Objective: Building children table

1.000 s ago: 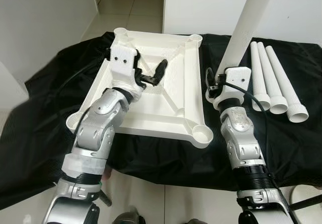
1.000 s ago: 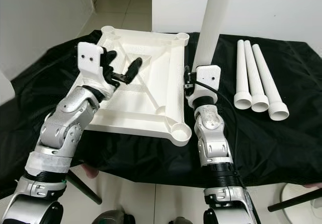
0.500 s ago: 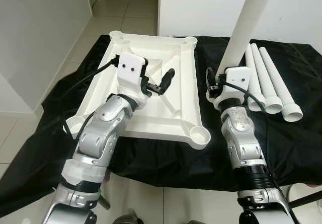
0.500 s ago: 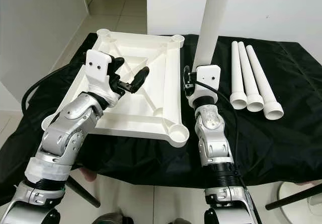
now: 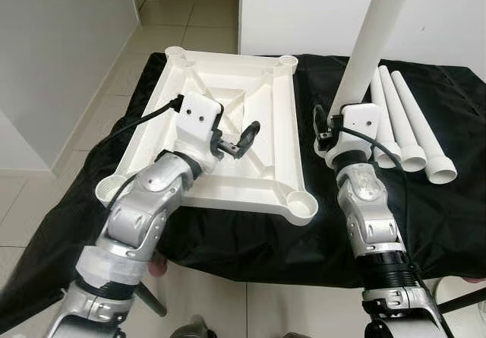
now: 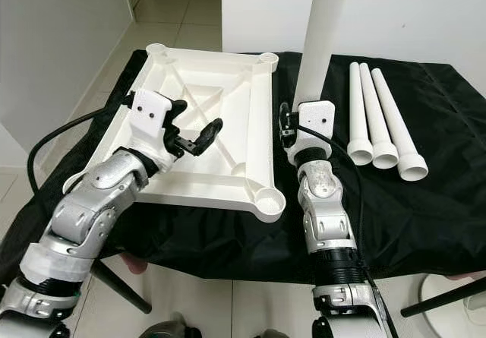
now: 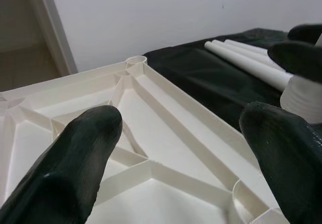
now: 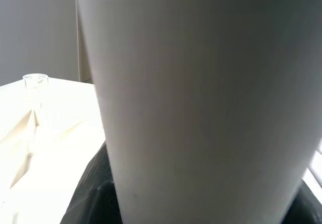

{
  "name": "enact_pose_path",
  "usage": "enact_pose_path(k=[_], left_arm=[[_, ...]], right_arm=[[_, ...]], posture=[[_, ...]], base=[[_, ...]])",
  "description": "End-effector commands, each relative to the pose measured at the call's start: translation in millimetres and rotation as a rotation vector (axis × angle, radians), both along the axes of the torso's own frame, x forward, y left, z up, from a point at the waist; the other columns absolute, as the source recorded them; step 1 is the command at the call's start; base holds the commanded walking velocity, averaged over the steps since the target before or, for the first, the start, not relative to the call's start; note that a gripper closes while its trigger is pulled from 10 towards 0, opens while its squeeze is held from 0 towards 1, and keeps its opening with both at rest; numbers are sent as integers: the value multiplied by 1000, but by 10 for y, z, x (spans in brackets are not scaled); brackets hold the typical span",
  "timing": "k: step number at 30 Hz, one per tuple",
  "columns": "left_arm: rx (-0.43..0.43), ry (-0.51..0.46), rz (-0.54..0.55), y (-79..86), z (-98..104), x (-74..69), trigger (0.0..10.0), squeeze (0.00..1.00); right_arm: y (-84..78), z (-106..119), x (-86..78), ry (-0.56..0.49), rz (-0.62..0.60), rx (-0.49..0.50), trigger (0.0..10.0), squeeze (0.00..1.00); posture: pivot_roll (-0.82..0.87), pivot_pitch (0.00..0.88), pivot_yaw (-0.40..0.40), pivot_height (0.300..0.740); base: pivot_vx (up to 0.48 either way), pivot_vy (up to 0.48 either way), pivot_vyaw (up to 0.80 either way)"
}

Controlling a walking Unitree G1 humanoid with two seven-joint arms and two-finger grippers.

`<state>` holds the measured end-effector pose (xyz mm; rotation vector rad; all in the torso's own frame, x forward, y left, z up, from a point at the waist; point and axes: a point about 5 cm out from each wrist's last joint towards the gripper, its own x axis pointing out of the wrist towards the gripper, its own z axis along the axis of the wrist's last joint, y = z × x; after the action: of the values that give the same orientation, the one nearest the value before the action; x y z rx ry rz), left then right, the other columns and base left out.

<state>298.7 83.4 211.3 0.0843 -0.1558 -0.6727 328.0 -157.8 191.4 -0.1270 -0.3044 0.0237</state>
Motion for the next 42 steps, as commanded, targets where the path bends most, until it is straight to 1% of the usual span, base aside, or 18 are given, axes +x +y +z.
enact_pose_path(k=[1, 6, 8, 13, 15, 16, 17, 20, 21, 27, 30, 33, 42], left_arm=[[61, -7, -266, -136, -25, -135, 10000, 0], [66, -7, -265, -143, -36, -137, 10000, 0], [42, 3, -214, -157, -38, -93, 10000, 0], [50, -9, -201, -146, -26, -75, 10000, 0], [46, -19, -190, -142, -13, -69, 10000, 0], [24, -11, -166, -127, 0, -44, 10000, 0], [24, -11, -166, -127, 0, -44, 10000, 0], [19, -9, -101, -94, 9, 19, 10000, 0], [16, -12, -96, -83, 13, 32, 10000, 0], [1, -14, -121, -71, 33, 18, 10000, 0], [13, -19, -123, -52, 29, 18, 10000, 0], [26, -27, -116, -26, 28, 27, 10000, 0], [18, -37, -85, 37, 47, 58, 10000, 0]], right_arm=[[-3, 45, -8, -21, 1, -4, 10000, 0], [-3, 47, -7, -22, 1, -5, 10000, 0], [-6, 53, -18, -25, -4, -3, 10000, 0], [-4, 47, -21, -23, -5, -4, 10000, 0], [-7, 46, -23, -22, -5, -5, 10000, 0], [-9, 45, -22, -22, -6, -6, 10000, 0], [-9, 45, -22, -22, -6, -6, 10000, 0], [-15, 46, -23, -22, -7, -8, 10000, 0], [-14, 47, -23, -22, -6, -8, 10000, 0], [-12, 52, -22, -23, -5, -11, 10000, 0], [-8, 54, -19, -24, -4, -10, 10000, 0], [-3, 53, -19, -24, -2, -10, 10000, 0], [8, 50, -29, -22, 2, -9, 10000, 0]], posture=[[48, 0, 24, 740], [47, 0, 25, 740], [42, 0, 27, 740], [41, 0, 28, 740], [41, 0, 28, 740], [39, 1, 27, 740], [39, 1, 27, 740], [38, 0, 26, 740], [37, 0, 27, 740], [37, 0, 27, 740], [37, 0, 28, 740], [36, 0, 28, 740], [36, 0, 27, 740]], base=[[0, 0, 0], [0, 0, 0], [0, -382, 0], [0, -460, 0], [0, 0, 0], [0, 0, 0], [0, 0, 0], [0, 0, 0], [0, 0, 0], [0, 0, 0], [0, 0, 0], [0, 0, 0], [0, 0, 0]])
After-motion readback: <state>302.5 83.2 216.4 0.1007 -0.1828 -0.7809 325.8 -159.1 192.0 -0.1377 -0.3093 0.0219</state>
